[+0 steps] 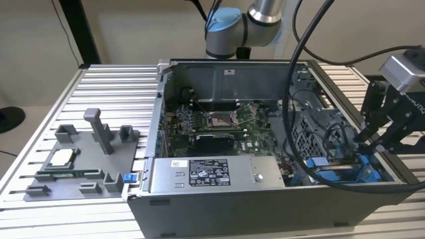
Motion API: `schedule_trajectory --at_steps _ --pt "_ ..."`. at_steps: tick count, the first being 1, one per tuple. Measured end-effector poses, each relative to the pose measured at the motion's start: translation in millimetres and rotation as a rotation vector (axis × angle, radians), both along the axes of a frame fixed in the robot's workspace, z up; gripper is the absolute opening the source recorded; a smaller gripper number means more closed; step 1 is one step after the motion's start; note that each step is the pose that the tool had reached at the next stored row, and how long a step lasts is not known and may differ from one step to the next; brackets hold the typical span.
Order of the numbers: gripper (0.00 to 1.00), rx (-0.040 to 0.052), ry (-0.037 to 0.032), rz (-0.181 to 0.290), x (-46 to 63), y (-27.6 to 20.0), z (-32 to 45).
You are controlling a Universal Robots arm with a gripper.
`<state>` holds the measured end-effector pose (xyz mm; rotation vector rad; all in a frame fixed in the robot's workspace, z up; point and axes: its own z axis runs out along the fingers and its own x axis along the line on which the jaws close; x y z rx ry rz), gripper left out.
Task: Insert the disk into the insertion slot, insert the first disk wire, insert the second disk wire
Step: 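Insert the first disk wire, then insert the second disk wire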
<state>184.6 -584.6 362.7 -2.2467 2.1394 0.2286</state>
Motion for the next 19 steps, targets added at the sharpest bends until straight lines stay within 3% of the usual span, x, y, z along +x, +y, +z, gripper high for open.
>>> schedule_trajectory --at_steps 5,11,13,19 --pt "1.00 0.0113 0.0018 0.013 11.7 0.1 -0.4" --pt "1.00 0.0358 0.0066 0.026 20.2 0.1 -1.8" --pt "1.00 0.0399 0.0111 0.027 21.5 0.1 -2.7" --pt "1.00 0.0400 0.0114 0.028 21.6 0.1 -2.8"
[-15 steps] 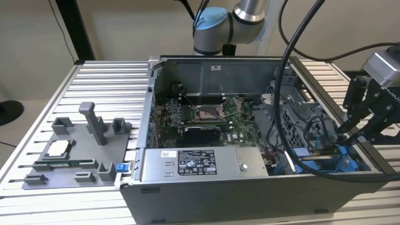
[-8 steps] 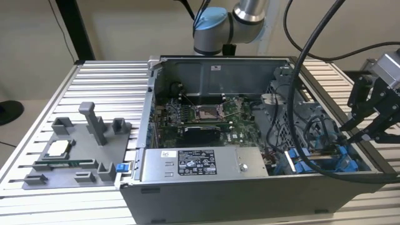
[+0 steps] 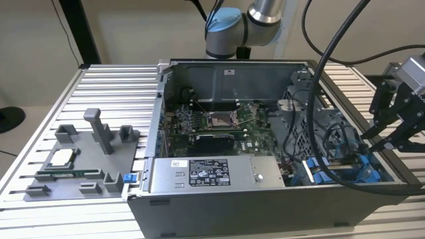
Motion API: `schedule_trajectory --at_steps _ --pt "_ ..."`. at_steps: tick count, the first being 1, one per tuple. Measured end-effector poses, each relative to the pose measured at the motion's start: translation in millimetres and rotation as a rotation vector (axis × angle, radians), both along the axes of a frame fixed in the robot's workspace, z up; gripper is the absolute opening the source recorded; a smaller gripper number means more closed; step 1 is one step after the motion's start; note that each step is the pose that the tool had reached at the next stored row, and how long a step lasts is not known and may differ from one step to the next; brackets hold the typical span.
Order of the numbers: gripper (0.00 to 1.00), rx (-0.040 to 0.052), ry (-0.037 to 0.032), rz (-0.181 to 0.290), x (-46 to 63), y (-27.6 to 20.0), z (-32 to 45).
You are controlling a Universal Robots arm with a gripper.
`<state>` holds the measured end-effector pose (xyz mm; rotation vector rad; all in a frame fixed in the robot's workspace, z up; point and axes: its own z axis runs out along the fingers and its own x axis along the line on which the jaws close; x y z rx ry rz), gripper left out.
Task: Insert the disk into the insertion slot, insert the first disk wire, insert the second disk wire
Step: 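Insert the second disk wire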
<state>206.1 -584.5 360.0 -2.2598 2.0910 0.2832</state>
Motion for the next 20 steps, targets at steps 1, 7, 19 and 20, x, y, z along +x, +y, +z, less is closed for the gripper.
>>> schedule_trajectory --at_steps 1,7,19,20 --pt "1.00 -0.0001 0.0000 0.000 0.0 0.0 0.0" --pt "1.00 0.0001 0.0055 0.000 0.1 0.0 -2.3" --pt "1.00 0.0002 0.0401 0.000 0.0 0.0 -9.6" --pt "1.00 0.0004 0.0401 0.000 0.0 0.0 -10.0"
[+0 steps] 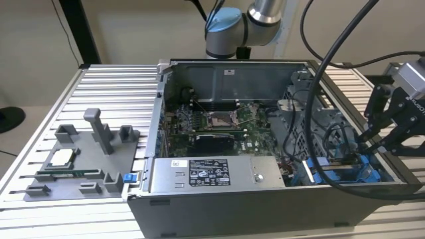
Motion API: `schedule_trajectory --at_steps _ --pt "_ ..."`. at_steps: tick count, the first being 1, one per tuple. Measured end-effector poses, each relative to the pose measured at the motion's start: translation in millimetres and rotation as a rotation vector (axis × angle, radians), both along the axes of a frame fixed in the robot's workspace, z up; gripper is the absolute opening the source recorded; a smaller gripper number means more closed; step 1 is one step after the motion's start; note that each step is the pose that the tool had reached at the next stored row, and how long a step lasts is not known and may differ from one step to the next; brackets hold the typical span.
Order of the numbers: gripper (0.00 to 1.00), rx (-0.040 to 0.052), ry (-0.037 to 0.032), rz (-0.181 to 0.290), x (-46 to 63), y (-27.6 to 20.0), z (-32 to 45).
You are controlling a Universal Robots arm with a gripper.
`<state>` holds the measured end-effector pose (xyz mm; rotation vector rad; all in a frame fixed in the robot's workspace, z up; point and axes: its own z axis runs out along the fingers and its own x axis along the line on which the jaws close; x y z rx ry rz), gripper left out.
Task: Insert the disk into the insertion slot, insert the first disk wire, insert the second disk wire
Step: 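Insert the second disk wire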
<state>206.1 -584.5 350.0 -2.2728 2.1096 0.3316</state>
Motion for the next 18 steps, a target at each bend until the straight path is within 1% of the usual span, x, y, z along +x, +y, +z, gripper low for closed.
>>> schedule_trajectory --at_steps 7,18 --pt "1.00 0.0002 0.0005 0.000 0.0 0.0 -2.5" --pt "1.00 0.0002 0.0005 0.000 0.0 0.0 -3.7"
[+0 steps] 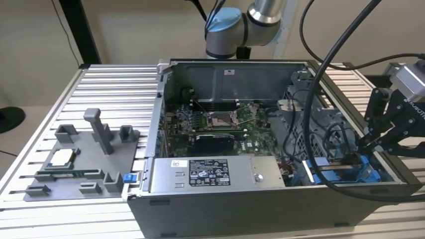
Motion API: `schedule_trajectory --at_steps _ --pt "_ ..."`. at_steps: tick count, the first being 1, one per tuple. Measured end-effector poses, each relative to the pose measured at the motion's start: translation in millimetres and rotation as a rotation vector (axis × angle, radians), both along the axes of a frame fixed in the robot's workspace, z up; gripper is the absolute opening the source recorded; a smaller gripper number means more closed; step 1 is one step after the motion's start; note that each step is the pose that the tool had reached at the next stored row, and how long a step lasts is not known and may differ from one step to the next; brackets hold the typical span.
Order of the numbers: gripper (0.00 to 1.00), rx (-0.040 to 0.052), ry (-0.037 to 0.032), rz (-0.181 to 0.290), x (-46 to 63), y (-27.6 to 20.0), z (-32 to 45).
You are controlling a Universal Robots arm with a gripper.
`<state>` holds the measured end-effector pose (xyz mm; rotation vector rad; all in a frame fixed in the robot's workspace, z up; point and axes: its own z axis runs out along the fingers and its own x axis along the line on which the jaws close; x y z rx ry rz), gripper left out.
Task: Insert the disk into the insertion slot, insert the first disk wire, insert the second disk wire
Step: 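Insert the second disk wire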
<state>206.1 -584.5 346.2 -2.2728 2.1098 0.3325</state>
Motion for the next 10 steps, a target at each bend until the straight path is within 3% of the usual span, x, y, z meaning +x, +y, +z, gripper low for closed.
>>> schedule_trajectory --at_steps 4,5,10 --pt "1.00 0.0038 0.0001 0.000 0.1 0.0 -0.2" --pt "0.00 0.0077 0.0001 0.000 0.1 0.0 -0.3" --pt "0.00 0.0151 0.0000 0.000 0.0 0.0 0.0"
